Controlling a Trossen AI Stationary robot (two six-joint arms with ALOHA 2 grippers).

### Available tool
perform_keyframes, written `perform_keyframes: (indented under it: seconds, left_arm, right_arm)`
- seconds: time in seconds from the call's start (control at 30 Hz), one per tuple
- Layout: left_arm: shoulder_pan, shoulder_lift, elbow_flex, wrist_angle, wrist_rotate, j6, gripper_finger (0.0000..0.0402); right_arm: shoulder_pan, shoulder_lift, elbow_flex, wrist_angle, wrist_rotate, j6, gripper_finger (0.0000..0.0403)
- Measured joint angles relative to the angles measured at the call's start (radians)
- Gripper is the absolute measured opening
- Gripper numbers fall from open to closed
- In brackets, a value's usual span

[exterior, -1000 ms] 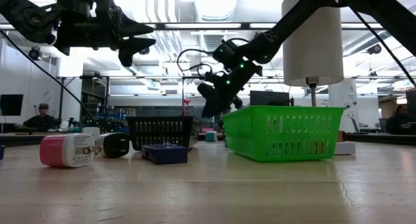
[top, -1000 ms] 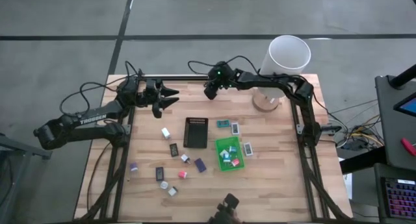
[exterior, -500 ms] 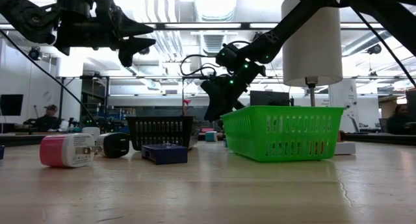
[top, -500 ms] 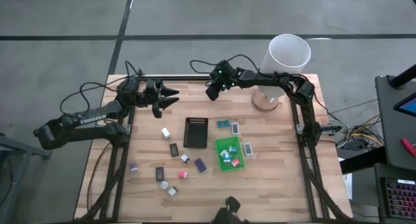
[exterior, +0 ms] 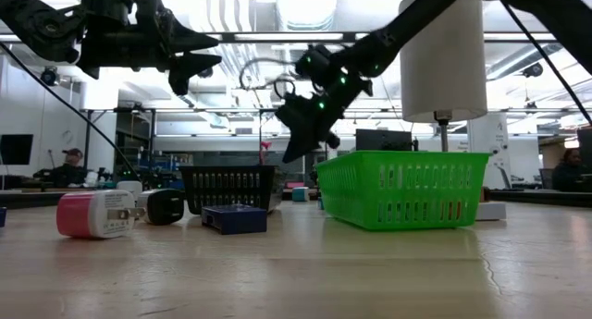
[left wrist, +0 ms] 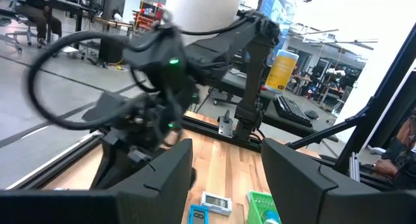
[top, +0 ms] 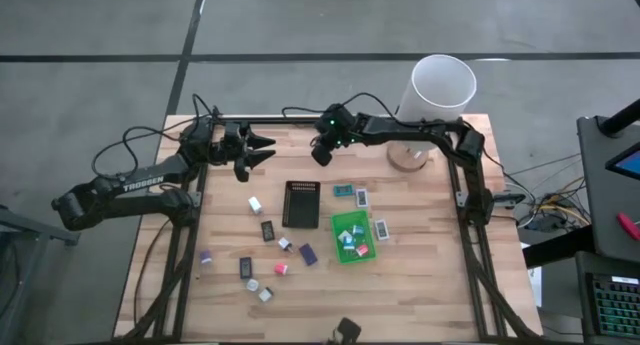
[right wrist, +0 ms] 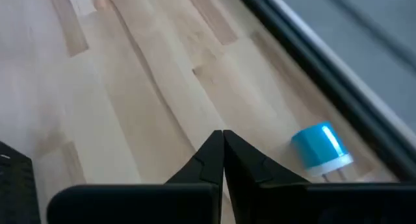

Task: Pick & Place Office items
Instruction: Adjust the white lamp

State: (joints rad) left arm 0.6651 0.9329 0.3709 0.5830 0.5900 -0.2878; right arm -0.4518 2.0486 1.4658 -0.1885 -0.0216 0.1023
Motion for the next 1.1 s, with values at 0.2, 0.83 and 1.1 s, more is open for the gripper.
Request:
perform_keyframes:
  seconds: [0.2,0.83,1.1]
  left_arm:
    - [-0.001,0.0,0.0,0.0,0.0,0.0,0.0191]
    - [0.0,0.0,0.0,0.0,0.0,0.0,0.0191]
    - [0.0,0.0,0.0,0.0,0.0,0.0,0.0191]
  right_arm:
    - [0.096,-0.059,-0.017,-0.129,0.077,0.035,0.0008]
    - [0.296,-0.252,-0.394,-0.083,0.588,0.711,0.0008]
    - [0.271,-0.233,-0.465,-0.164,0.649,0.796,0.0008]
